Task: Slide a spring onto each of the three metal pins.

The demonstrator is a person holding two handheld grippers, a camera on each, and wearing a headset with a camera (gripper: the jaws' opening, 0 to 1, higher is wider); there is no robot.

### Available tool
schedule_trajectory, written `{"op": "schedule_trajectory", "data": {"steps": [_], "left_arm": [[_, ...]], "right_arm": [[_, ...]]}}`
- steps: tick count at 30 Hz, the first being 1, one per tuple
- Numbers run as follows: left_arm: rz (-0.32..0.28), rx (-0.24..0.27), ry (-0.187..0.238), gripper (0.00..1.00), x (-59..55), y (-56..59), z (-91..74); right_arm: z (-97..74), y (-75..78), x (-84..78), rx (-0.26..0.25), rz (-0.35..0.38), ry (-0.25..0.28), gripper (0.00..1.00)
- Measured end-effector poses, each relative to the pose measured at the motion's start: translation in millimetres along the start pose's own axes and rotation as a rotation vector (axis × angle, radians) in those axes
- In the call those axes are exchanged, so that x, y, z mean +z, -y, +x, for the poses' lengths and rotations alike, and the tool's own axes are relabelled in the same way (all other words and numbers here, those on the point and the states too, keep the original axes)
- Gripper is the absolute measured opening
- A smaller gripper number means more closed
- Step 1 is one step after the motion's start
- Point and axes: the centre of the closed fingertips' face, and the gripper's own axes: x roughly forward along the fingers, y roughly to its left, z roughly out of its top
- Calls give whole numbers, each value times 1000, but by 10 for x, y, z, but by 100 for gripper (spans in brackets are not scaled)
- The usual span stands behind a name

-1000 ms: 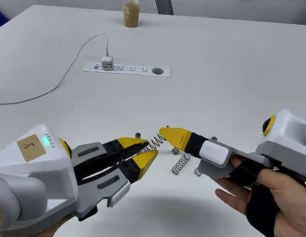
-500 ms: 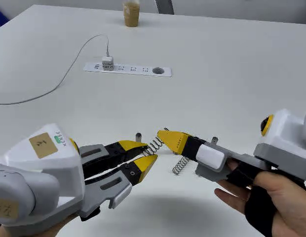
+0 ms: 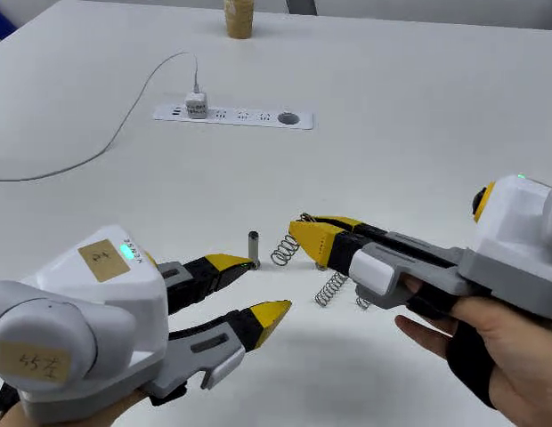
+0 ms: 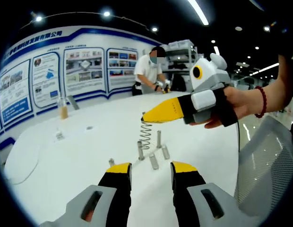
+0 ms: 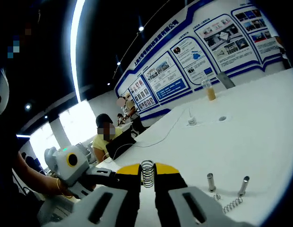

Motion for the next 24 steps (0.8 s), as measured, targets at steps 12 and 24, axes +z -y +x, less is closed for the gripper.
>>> {"op": "schedule_trajectory", "data": {"steps": [12,24], "left_arm": [[-32,12,-20,53,-123,-20,15],[-45,22,-49,64,-261,-39,52]], "right_arm": [[209,122,-28,-15,-184,-54,11],[407,262,-61,-39,-261,-58,11]]}}
